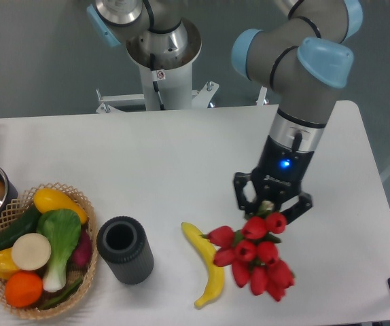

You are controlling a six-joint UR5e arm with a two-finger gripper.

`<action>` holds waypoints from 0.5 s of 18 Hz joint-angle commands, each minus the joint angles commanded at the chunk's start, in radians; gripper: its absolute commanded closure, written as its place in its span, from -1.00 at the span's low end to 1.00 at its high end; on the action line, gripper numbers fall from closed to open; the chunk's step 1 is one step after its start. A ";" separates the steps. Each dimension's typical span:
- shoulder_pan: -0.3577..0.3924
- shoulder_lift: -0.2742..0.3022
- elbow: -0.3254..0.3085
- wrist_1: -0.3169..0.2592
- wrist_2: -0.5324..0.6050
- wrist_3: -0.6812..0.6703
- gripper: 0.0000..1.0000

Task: Insert the flowers into the vase
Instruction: 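Carry the red tulip bunch with the gripper toward the black vase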

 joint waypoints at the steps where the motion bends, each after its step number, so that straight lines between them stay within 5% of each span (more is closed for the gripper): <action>1: -0.005 0.011 -0.005 0.014 -0.012 -0.002 1.00; 5: -0.031 0.028 -0.046 0.164 -0.155 0.000 1.00; 9: -0.041 0.025 -0.055 0.198 -0.288 0.005 1.00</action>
